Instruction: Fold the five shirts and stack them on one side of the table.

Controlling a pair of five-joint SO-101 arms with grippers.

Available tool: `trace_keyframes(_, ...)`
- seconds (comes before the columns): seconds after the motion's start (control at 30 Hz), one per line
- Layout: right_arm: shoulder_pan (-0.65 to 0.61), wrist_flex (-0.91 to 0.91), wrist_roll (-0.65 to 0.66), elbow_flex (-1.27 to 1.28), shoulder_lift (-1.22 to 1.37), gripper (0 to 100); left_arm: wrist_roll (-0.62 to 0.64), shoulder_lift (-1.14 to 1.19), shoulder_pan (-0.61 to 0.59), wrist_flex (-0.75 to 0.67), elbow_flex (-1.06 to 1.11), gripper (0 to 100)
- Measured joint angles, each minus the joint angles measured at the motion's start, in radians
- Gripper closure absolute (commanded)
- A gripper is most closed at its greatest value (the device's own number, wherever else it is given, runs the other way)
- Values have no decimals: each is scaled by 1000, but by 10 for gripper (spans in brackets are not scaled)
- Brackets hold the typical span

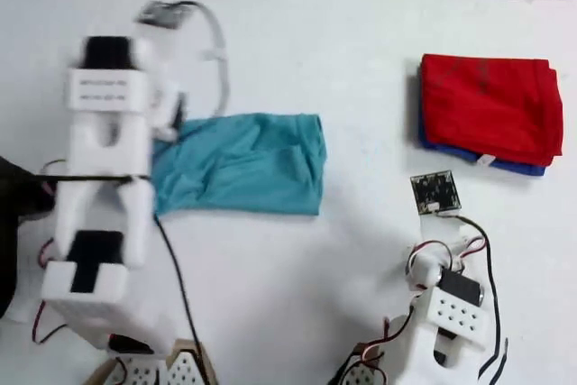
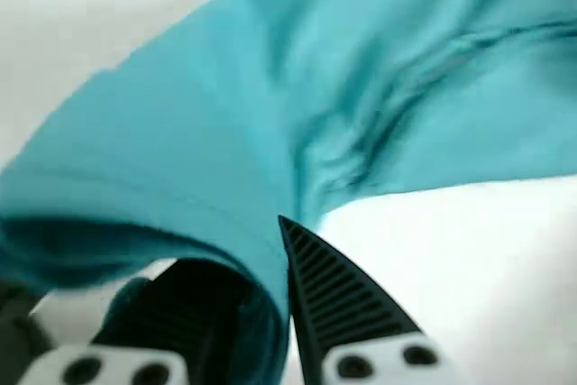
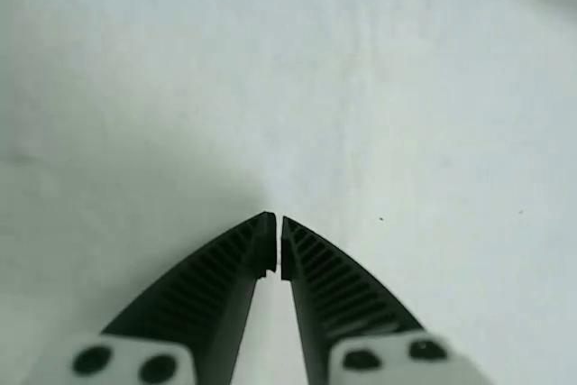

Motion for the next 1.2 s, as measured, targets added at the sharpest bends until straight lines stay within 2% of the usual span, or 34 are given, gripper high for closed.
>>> trace_keyframes(0.1, 0, 0, 0, 0, 0, 979, 17, 0, 129, -9, 0, 975)
trace_keyframes(0.2, 0, 0, 0, 0, 0, 979, 15, 0, 236, -80, 0, 975)
trace_keyframes(0.37, 0, 0, 0, 0, 0, 979, 17, 11, 353, -189, 2, 975)
trace_keyframes(0.5, 0, 0, 0, 0, 0, 979, 15, 106, 430, -252, 2, 973)
trace_keyframes(0.73, 0, 0, 0, 11, -2, 979, 21, 295, 443, -296, -147, 970)
trace_keyframes(0.8, 0, 0, 0, 11, -2, 979, 23, 345, 448, -288, -226, 927)
trace_keyframes(0.93, 0, 0, 0, 11, -2, 979, 21, 454, 456, -232, -365, 777)
trace_keyframes(1.2, 0, 0, 0, 11, -2, 979, 20, 546, 428, -52, -706, 798)
